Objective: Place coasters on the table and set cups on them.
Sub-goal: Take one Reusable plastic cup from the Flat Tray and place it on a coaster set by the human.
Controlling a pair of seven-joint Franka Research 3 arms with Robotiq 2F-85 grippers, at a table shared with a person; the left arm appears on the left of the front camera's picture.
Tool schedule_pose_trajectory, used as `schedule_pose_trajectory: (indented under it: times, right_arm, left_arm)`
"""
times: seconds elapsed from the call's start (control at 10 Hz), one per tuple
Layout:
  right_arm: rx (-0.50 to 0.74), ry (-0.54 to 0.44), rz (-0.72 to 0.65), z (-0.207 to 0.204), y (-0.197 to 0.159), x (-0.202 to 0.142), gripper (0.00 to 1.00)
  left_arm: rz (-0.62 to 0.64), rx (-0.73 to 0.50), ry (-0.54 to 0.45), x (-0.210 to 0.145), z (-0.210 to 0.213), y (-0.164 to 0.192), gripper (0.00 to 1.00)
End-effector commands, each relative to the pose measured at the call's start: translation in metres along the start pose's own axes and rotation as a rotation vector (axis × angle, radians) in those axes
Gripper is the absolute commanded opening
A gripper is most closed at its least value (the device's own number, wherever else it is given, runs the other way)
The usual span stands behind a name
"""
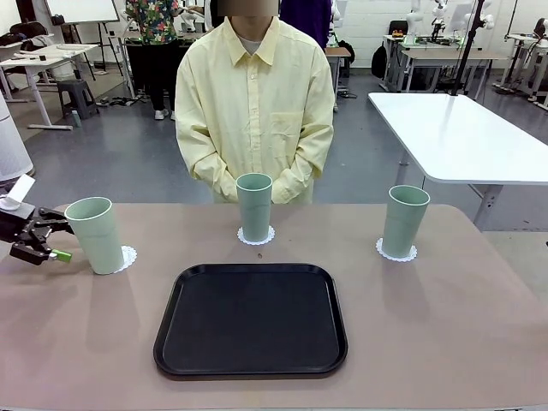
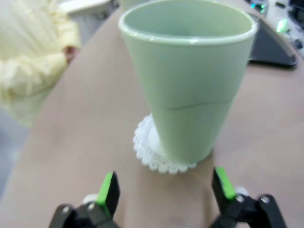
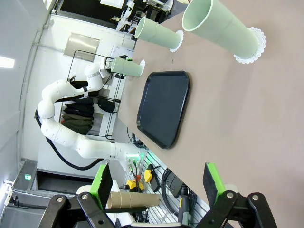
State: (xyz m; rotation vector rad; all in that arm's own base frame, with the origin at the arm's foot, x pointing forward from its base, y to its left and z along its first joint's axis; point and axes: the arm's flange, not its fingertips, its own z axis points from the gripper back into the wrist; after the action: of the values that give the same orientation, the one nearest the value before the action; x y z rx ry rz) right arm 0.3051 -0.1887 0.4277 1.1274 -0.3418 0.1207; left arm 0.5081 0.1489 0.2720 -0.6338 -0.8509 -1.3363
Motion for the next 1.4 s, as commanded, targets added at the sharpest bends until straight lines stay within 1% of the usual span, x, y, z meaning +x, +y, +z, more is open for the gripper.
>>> schedule_pose_trajectory:
  times: [0.0, 0.1, 0.2, 0.3, 0.4, 0.5, 0.7, 0.9, 1.1, 1.2, 1.3]
  right_arm:
    - [0.011, -0.004, -0.004, 0.000, 0.000, -0.001, 1.00]
    - [0.011, -0.004, -0.004, 0.000, 0.000, -0.001, 1.00]
    - [0.011, -0.004, -0.004, 0.000, 0.000, -0.001, 1.00]
    - [0.011, -0.004, -0.004, 0.000, 0.000, -0.001, 1.00]
    - [0.011, -0.004, -0.004, 0.000, 0.000, -0.001, 1.00]
    - [0.011, -0.004, -0.004, 0.000, 0.000, -0.001, 1.00]
    - [0.011, -0.004, -0.004, 0.000, 0.000, -0.001, 1.00]
    - [0.011, -0.004, -0.004, 0.000, 0.000, -0.001, 1.00]
    - [0.011, -0.004, -0.004, 0.000, 0.000, -0.001, 1.00]
    - [0.011, -0.004, -0.004, 0.000, 0.000, -0.001, 1.00]
    - [0.011, -0.004, -0.004, 0.000, 0.000, -0.001, 1.00]
  left_arm:
    - [0.179, 0.118, 0.195, 0.032, 0.004, -0.033, 1.00]
    - [0.281, 0.211, 0.314, 0.047, 0.011, -0.047, 1.00]
    - [0.327, 0.221, 0.376, 0.063, 0.020, -0.060, 1.00]
    - [0.354, 0.231, 0.420, 0.078, 0.027, -0.070, 1.00]
    - [0.376, 0.259, 0.421, 0.092, 0.032, -0.080, 1.00]
    - [0.451, 0.289, 0.458, 0.107, 0.037, -0.086, 1.00]
    - [0.481, 0.349, 0.519, 0.140, 0.042, -0.103, 1.00]
    - [0.495, 0.371, 0.542, 0.170, 0.053, -0.122, 1.00]
    - [0.484, 0.396, 0.642, 0.196, 0.059, -0.149, 1.00]
    - [0.487, 0.386, 0.686, 0.210, 0.063, -0.158, 1.00]
    - [0.484, 0.377, 0.705, 0.222, 0.064, -0.168, 1.00]
